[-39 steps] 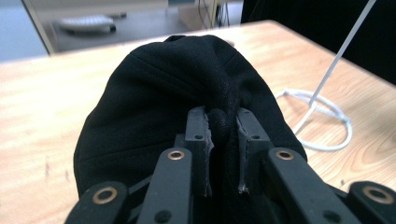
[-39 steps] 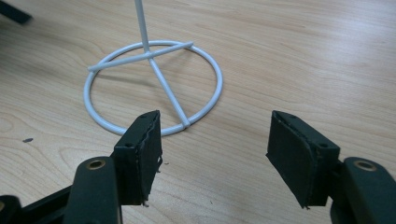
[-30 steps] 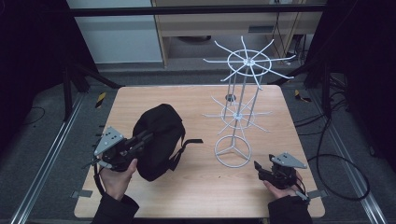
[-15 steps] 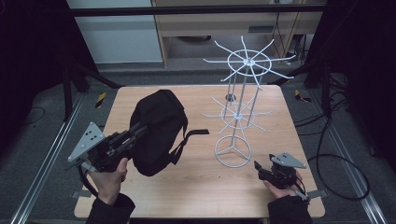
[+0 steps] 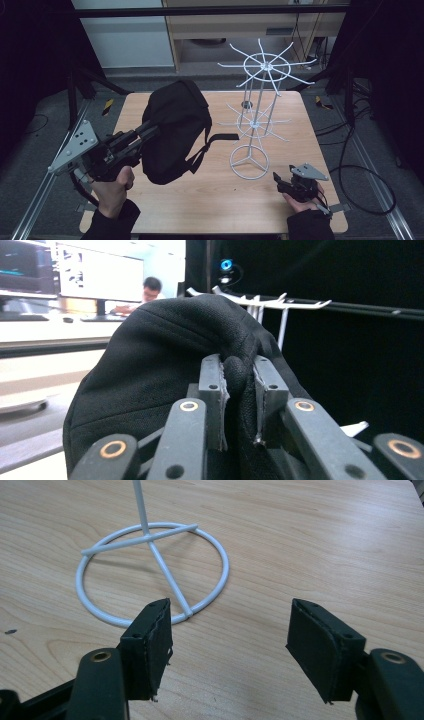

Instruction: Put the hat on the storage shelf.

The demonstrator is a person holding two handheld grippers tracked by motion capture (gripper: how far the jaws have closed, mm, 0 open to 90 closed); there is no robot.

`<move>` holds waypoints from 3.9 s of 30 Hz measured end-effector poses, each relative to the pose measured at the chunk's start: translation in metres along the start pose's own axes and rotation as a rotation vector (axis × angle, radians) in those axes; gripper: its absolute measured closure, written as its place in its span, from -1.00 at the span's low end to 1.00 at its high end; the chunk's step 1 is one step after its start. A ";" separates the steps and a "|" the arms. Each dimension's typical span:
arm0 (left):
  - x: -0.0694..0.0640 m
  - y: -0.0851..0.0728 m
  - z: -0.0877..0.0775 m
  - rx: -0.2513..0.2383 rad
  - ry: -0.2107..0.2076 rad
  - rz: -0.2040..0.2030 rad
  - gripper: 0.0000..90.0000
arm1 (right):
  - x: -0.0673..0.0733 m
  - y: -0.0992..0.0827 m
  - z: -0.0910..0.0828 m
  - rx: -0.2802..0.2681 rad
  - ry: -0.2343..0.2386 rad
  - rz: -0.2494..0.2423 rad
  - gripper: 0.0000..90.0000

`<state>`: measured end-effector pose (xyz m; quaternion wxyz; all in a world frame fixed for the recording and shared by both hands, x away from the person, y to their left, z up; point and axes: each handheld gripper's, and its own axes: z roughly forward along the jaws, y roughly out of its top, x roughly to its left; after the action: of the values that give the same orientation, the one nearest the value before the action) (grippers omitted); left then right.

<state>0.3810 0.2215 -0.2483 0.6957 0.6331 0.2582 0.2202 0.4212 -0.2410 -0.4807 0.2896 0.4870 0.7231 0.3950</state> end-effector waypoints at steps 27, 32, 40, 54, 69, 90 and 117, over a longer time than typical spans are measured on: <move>-0.031 0.056 0.047 -0.096 -0.091 0.044 0.72 | -0.001 -0.001 0.001 0.006 -0.002 -0.002 -0.23; -0.033 0.052 0.068 -0.062 -0.106 0.036 0.72 | -0.001 -0.001 0.001 0.005 0.001 -0.001 -0.23; -0.031 0.040 0.088 -0.008 -0.134 0.011 0.71 | -0.001 -0.001 0.001 0.006 0.004 -0.005 -0.23; -0.022 0.007 0.089 0.084 -0.119 0.012 0.65 | -0.001 -0.001 0.002 0.014 0.003 -0.008 -0.24; -0.020 -0.019 0.097 0.168 -0.100 0.014 0.58 | -0.001 -0.002 0.002 0.018 0.003 -0.007 -0.24; 0.005 -0.059 0.030 0.205 0.012 0.031 -0.12 | -0.002 -0.003 0.002 0.018 -0.004 0.011 -0.29; 0.121 -0.219 -0.053 0.617 0.494 -0.084 -0.52 | -0.004 -0.005 0.005 0.031 -0.011 0.021 -0.50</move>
<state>0.4360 0.3161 -0.4795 0.3982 0.7291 0.4976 0.2494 0.4241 -0.2449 -0.4873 0.2818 0.5010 0.7225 0.3841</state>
